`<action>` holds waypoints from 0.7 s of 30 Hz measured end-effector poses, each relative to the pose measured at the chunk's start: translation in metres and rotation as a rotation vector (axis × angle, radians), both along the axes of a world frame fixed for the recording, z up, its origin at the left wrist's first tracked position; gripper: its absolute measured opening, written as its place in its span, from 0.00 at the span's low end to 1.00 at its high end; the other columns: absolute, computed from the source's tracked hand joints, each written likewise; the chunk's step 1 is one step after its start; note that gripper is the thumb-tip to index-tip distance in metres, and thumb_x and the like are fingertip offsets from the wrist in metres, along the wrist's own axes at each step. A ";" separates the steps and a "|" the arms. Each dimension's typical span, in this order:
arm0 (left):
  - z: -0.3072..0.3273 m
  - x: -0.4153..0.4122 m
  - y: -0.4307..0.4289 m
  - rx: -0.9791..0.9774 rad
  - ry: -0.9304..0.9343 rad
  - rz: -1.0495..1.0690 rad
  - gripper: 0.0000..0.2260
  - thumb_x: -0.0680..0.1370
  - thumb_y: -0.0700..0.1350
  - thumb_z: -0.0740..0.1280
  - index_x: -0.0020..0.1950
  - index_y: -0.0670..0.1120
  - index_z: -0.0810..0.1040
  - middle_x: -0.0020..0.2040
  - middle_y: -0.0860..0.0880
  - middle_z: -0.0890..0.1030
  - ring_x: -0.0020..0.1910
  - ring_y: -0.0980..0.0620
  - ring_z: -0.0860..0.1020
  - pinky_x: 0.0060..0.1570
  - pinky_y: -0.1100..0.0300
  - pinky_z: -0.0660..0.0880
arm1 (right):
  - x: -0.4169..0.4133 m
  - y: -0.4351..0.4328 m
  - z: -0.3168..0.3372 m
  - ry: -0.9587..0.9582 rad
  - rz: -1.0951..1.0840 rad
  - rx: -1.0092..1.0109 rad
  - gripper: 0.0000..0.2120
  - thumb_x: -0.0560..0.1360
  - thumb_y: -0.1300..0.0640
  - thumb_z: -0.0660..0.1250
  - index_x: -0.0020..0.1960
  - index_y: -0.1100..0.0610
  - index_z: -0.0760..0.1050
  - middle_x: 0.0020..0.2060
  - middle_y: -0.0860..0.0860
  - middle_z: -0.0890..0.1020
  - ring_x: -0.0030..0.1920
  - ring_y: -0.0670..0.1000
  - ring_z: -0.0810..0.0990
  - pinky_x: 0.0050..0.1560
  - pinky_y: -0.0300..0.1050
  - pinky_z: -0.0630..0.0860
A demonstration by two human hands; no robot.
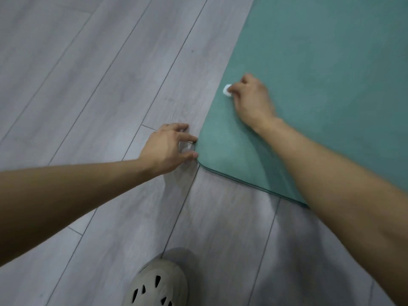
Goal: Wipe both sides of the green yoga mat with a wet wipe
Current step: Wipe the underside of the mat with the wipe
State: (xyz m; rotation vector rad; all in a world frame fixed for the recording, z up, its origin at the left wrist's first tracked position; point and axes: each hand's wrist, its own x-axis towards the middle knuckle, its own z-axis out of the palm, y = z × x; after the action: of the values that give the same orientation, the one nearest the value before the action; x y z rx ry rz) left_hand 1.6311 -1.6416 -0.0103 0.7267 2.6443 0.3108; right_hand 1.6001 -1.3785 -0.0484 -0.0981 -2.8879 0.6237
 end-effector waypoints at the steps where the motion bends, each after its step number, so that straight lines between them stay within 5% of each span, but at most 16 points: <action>1: 0.000 -0.001 0.001 0.001 0.010 0.005 0.24 0.75 0.64 0.75 0.69 0.59 0.82 0.79 0.51 0.72 0.75 0.48 0.70 0.72 0.45 0.70 | -0.002 -0.004 -0.002 -0.009 -0.089 -0.026 0.12 0.80 0.57 0.63 0.56 0.56 0.84 0.46 0.57 0.76 0.48 0.62 0.79 0.47 0.49 0.74; 6: -0.008 -0.007 0.002 -0.006 0.057 0.009 0.24 0.72 0.66 0.76 0.65 0.60 0.84 0.75 0.52 0.75 0.70 0.48 0.73 0.68 0.44 0.73 | 0.049 -0.051 -0.003 -0.036 0.579 0.032 0.10 0.80 0.58 0.65 0.54 0.54 0.85 0.45 0.53 0.75 0.47 0.54 0.76 0.46 0.48 0.73; 7: -0.010 -0.008 0.001 -0.002 0.064 0.005 0.24 0.72 0.66 0.76 0.65 0.60 0.84 0.75 0.52 0.75 0.70 0.49 0.73 0.68 0.44 0.73 | 0.038 -0.039 -0.002 -0.025 0.541 0.060 0.10 0.81 0.56 0.65 0.56 0.54 0.85 0.45 0.54 0.75 0.47 0.54 0.76 0.45 0.49 0.72; 9: -0.013 -0.007 -0.001 0.014 0.089 -0.001 0.24 0.72 0.67 0.76 0.66 0.60 0.84 0.75 0.53 0.75 0.70 0.49 0.73 0.67 0.44 0.74 | 0.003 -0.009 0.001 -0.038 0.124 0.057 0.14 0.82 0.52 0.63 0.57 0.57 0.84 0.47 0.57 0.76 0.49 0.60 0.79 0.45 0.51 0.72; 12: -0.016 -0.009 -0.003 0.015 0.118 -0.018 0.25 0.72 0.68 0.75 0.66 0.61 0.83 0.74 0.54 0.76 0.69 0.50 0.73 0.66 0.44 0.74 | -0.007 0.001 0.007 -0.054 -0.429 -0.094 0.12 0.79 0.57 0.64 0.56 0.58 0.84 0.50 0.59 0.79 0.52 0.63 0.81 0.50 0.52 0.76; 13: -0.016 -0.010 -0.003 0.012 0.125 -0.027 0.25 0.71 0.69 0.74 0.66 0.61 0.83 0.74 0.54 0.76 0.68 0.50 0.73 0.65 0.44 0.74 | 0.004 -0.019 0.009 -0.033 -0.398 -0.107 0.11 0.79 0.59 0.65 0.54 0.58 0.84 0.50 0.58 0.79 0.51 0.63 0.81 0.49 0.52 0.77; 17: -0.020 -0.012 -0.008 0.009 0.148 -0.067 0.26 0.71 0.72 0.71 0.66 0.62 0.83 0.72 0.54 0.76 0.67 0.50 0.73 0.62 0.45 0.75 | 0.074 -0.066 -0.008 0.019 0.365 -0.004 0.11 0.80 0.58 0.64 0.56 0.57 0.84 0.47 0.56 0.76 0.48 0.59 0.77 0.45 0.51 0.76; 19: -0.023 -0.013 -0.010 0.009 0.162 -0.087 0.27 0.71 0.73 0.70 0.66 0.62 0.83 0.72 0.54 0.76 0.67 0.50 0.73 0.62 0.46 0.75 | 0.075 -0.020 -0.008 0.057 0.204 0.035 0.13 0.82 0.55 0.63 0.58 0.55 0.85 0.46 0.57 0.76 0.47 0.60 0.78 0.45 0.52 0.77; 21: -0.024 -0.014 -0.011 0.011 0.173 -0.095 0.27 0.72 0.73 0.70 0.67 0.62 0.82 0.73 0.54 0.76 0.67 0.49 0.73 0.62 0.45 0.75 | 0.075 0.044 -0.005 0.065 -0.250 0.060 0.15 0.81 0.53 0.61 0.58 0.54 0.85 0.46 0.59 0.76 0.46 0.63 0.78 0.46 0.54 0.77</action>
State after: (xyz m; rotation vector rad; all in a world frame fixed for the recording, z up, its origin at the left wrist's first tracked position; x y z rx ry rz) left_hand 1.6173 -1.6525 -0.0341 0.9173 2.7602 0.2469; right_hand 1.6753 -1.3345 -0.0529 -0.4141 -2.7672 0.4839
